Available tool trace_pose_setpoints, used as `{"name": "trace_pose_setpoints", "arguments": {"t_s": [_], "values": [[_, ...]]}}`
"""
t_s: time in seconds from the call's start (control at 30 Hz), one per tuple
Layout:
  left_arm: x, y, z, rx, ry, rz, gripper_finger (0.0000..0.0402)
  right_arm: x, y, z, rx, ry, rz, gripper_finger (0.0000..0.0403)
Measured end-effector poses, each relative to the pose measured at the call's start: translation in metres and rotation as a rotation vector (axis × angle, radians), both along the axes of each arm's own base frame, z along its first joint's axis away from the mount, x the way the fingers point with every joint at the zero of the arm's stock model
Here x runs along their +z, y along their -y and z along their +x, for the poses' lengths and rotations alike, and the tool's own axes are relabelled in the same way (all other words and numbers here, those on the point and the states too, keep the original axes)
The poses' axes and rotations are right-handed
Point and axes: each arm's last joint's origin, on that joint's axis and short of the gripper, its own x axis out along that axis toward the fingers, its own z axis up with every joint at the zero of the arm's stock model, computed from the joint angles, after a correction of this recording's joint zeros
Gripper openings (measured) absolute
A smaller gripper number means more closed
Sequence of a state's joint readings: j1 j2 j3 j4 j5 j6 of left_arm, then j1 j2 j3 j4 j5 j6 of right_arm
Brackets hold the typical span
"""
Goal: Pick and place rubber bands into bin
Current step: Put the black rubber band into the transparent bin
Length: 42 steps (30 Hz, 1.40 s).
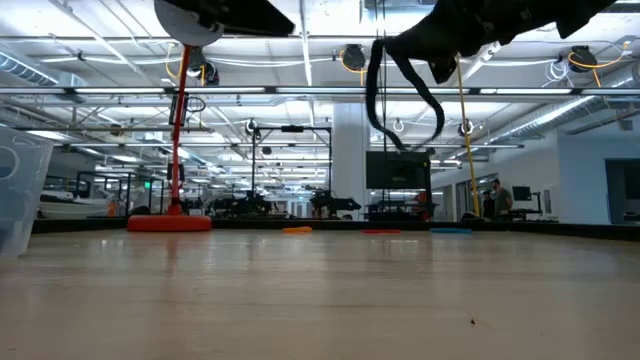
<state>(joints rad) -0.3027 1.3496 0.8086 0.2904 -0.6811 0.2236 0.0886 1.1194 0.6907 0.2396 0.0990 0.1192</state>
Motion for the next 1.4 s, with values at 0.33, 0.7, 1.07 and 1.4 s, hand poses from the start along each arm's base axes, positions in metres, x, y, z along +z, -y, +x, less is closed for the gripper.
{"name": "trace_pose_setpoints", "arguments": {"t_s": [0.33, 0.7, 1.07, 1.4], "values": [[-0.009, -0.008, 0.043, -0.039, -0.052, -0.062, 0.012, 0.001, -0.016, 0.0, 0.067, 0.018, -0.004, 0.0], [-0.024, -0.01, 0.059, -0.067, -0.05, -0.124, 0.012, 0.003, -0.018, 0.001, 0.074, 0.041, -0.003, 0.0], [-0.027, -0.02, 0.066, -0.037, -0.013, -0.137, 0.012, -0.004, -0.019, 0.008, 0.074, 0.037, -0.007, 0.0], [-0.027, -0.027, 0.068, -0.087, -0.002, -0.223, 0.012, -0.004, -0.019, 0.008, 0.077, 0.038, -0.021, 0.0]]}}
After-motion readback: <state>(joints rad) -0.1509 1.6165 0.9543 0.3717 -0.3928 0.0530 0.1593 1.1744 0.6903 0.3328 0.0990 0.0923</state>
